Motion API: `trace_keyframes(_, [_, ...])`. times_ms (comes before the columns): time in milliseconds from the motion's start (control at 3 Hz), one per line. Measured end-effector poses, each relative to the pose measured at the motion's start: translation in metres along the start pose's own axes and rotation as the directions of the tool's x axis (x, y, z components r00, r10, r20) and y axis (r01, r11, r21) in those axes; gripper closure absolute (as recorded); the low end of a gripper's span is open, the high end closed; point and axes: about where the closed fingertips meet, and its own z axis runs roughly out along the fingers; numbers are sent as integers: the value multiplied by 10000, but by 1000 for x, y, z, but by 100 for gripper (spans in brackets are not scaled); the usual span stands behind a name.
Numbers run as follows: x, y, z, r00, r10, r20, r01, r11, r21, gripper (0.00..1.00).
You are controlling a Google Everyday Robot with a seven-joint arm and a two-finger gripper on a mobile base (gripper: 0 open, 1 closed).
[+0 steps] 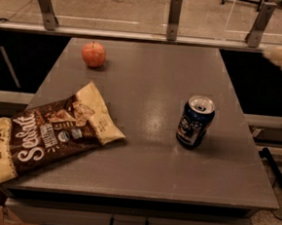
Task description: Place pepsi can upright
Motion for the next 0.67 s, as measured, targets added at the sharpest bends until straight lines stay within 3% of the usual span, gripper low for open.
trace_keyframes(333, [-28,-11,-81,9727,674,-2222,6,9562,2928,0])
trace_keyframes(667, [-30,-27,-91,9662,839,-2439,119,9301,3672,0])
